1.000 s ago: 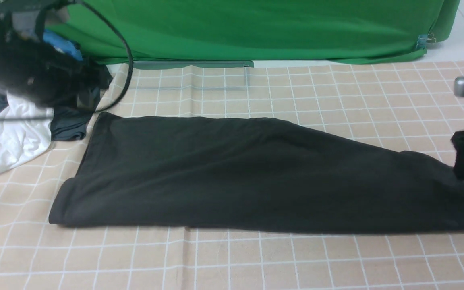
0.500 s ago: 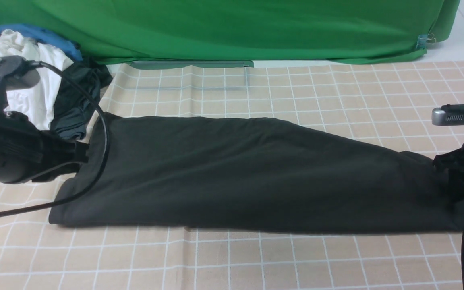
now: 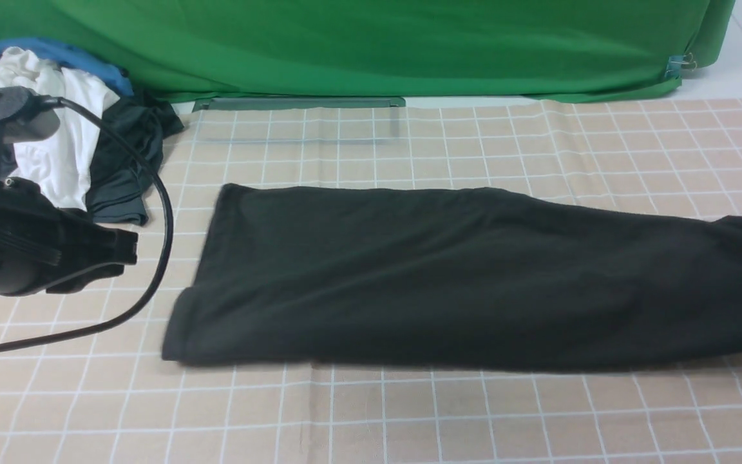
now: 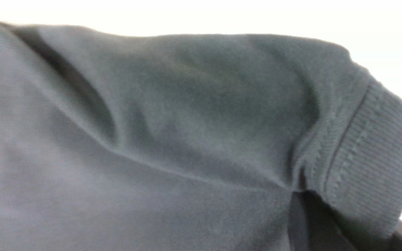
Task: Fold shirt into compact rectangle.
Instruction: 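Fold the right end of the dark garment over onto its left end with the right gripper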
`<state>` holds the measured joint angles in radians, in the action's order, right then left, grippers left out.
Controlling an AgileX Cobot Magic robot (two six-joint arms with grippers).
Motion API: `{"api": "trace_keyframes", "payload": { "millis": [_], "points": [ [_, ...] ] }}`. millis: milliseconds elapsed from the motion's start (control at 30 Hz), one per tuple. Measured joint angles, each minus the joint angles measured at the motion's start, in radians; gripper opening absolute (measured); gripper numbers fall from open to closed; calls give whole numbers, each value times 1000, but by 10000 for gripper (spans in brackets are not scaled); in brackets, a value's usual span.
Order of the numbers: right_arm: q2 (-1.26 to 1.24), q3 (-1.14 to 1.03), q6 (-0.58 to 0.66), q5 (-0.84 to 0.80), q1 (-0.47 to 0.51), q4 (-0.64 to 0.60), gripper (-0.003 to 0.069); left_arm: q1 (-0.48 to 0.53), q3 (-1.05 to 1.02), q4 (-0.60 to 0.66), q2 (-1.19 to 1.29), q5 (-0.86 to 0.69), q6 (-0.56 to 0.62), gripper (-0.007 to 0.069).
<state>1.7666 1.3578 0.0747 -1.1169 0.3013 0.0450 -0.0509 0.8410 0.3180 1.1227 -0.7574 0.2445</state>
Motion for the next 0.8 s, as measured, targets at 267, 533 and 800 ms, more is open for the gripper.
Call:
{"api": "trace_keyframes", "payload": {
  "millis": [267, 533, 800],
  "points": [
    [-104, 104, -23, -89, -113, -78, 108, 0, 0, 27, 0, 28, 1, 18],
    [-86, 271, -98, -81, -484, -271, 108, 0, 0, 122, 0, 37, 51, 18],
    [103, 463, -224, -10, -777, -314, 108, 0, 0, 137, 0, 17, 68, 18]
  ]
}}
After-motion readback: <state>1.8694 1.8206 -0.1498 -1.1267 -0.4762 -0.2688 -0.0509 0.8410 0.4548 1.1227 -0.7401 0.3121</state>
